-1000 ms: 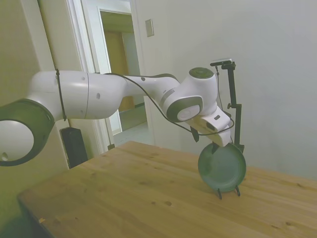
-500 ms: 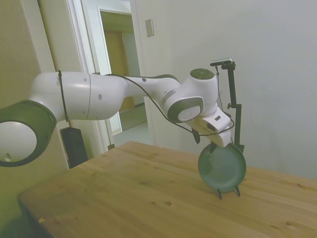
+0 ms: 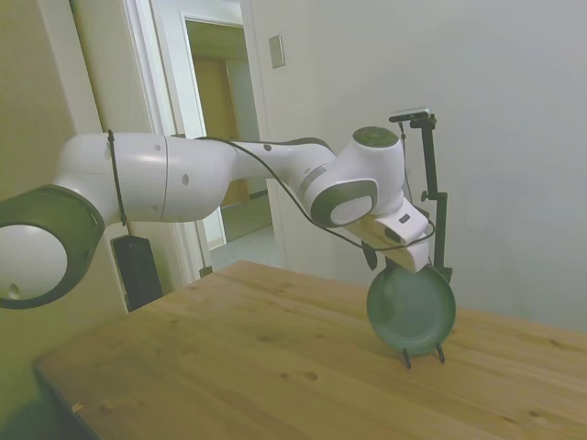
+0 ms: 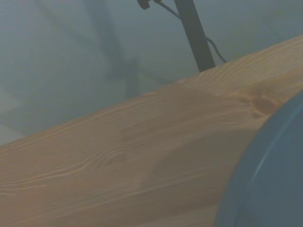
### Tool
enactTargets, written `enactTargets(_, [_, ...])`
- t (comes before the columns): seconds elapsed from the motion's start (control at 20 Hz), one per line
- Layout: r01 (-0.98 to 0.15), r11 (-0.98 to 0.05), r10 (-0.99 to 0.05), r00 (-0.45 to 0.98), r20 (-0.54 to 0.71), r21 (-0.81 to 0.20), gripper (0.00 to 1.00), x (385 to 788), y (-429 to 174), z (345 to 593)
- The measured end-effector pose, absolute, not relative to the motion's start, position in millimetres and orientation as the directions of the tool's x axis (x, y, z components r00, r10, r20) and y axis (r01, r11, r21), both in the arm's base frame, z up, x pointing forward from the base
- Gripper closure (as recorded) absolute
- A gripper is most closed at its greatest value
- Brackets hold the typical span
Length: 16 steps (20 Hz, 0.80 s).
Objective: Unload the plate
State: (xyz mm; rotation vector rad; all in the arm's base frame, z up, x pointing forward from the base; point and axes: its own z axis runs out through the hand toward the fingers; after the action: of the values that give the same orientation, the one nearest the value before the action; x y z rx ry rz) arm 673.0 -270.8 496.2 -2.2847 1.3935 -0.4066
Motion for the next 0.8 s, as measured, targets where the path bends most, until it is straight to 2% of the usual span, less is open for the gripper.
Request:
enactTargets(0.45, [-0.762,-0.404,-0.891,0.453,0.029,-0.507,1.00,672,-273,499])
enactTargets(0.8, [-0.748,-0.411,-0.890,0.454,0.050,-0.522,1.00,668,-272,515])
